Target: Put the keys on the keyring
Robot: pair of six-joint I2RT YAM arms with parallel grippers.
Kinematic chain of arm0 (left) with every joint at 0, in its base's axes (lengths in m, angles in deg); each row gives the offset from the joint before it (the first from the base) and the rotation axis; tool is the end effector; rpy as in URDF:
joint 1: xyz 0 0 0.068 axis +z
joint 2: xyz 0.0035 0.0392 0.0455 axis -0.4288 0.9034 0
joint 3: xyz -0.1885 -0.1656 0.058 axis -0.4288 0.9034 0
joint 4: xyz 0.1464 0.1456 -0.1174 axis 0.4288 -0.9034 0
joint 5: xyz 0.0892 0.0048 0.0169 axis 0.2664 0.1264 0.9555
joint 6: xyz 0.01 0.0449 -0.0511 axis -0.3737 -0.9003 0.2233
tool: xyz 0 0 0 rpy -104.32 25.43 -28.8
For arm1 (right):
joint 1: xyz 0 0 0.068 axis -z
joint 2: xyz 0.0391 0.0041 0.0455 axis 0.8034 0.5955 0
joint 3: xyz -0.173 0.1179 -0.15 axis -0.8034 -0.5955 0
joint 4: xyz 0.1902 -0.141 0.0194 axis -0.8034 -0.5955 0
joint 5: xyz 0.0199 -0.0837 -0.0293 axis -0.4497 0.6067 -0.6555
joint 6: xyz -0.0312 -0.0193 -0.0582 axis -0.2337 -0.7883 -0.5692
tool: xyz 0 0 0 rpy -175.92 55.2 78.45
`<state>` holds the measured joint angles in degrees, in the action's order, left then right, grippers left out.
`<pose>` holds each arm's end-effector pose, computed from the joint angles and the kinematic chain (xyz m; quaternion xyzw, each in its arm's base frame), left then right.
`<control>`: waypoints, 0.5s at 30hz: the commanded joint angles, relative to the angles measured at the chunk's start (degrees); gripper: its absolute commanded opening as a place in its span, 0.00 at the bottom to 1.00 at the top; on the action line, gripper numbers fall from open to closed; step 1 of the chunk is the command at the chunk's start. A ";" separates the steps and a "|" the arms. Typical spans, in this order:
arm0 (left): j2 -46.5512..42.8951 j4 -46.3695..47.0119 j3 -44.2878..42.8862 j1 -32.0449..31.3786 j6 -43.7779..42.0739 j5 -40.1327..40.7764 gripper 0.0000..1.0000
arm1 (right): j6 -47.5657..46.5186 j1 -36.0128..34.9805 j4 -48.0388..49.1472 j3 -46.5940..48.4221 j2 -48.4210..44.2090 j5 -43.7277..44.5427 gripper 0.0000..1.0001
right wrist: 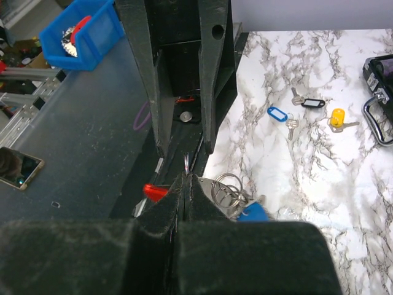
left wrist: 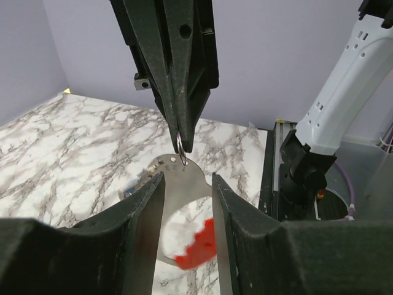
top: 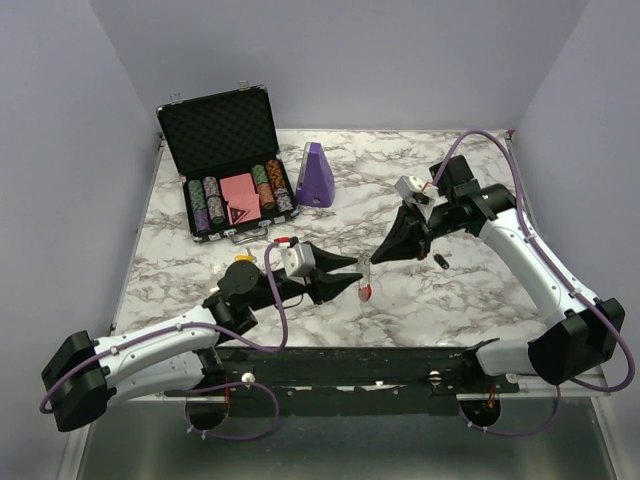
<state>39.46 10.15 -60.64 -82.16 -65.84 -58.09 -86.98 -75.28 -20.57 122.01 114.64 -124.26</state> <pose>0.1054 -0.1911 0.3037 0.3527 0.5086 -0.5033 0.6030 0.1891 0.1353 0.3328 -0.5663 0.4816 0.5734 0.3444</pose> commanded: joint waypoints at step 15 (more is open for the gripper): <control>4.77 4.81 -4.24 -0.88 0.87 0.54 0.19 | 0.13 -0.85 0.67 -0.85 -0.90 -6.03 0.01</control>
<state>43.60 13.10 -63.06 -82.54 -65.54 -57.26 -86.85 -75.63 -20.55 121.69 114.64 -124.32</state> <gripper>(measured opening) 0.250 0.009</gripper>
